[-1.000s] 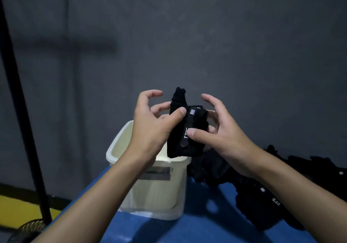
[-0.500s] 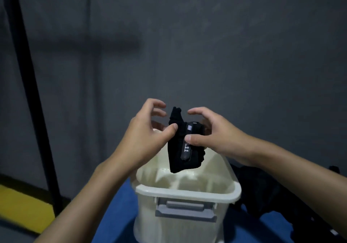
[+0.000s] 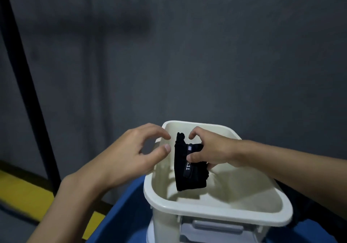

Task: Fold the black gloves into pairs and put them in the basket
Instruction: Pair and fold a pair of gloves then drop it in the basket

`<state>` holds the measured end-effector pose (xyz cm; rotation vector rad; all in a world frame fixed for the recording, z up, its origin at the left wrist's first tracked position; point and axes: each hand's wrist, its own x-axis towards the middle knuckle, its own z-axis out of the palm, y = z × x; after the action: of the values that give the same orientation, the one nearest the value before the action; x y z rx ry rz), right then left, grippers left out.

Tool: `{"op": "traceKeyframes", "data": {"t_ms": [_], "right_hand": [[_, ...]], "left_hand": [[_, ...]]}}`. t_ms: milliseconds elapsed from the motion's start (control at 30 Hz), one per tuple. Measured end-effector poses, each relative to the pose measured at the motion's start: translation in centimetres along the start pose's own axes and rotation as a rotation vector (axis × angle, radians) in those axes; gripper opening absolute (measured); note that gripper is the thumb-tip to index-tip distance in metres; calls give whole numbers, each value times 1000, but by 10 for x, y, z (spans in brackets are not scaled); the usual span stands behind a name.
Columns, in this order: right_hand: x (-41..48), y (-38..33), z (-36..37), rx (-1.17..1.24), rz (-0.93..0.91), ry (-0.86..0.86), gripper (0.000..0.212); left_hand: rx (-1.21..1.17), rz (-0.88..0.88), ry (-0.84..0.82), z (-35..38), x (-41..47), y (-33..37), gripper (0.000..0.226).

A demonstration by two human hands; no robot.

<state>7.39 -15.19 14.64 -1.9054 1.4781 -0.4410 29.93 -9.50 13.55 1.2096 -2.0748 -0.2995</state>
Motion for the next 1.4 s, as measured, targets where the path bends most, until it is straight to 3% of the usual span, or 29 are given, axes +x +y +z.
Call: {"op": "traceKeyframes", "data": {"t_ms": [200,400,500,633,867,1100,1400], "right_hand": [[18,7,11,61,122,-164,42],[38,9,24,145,127,-194,41],[39,12,29,-38,62,-228,51],[42,14,27,-526,-101,-129,65],[43,7,22,-446,-301,-78,35],[39,15,23,-533,-231,-192,65],[53,29,30,-554,-200,-210,72]], "left_hand": [[-8,24,-8,2,1,-12,52],[-3,58,-6,2,0,-18,46],[23,67,-9,2,1,-19,47],[38,79,-12,2,1,-18,48],[7,69,-11,2,-1,-19,49],[26,69,-23,2,-2,-18,51],[-4,52,-35,2,-4,-22,58]]}}
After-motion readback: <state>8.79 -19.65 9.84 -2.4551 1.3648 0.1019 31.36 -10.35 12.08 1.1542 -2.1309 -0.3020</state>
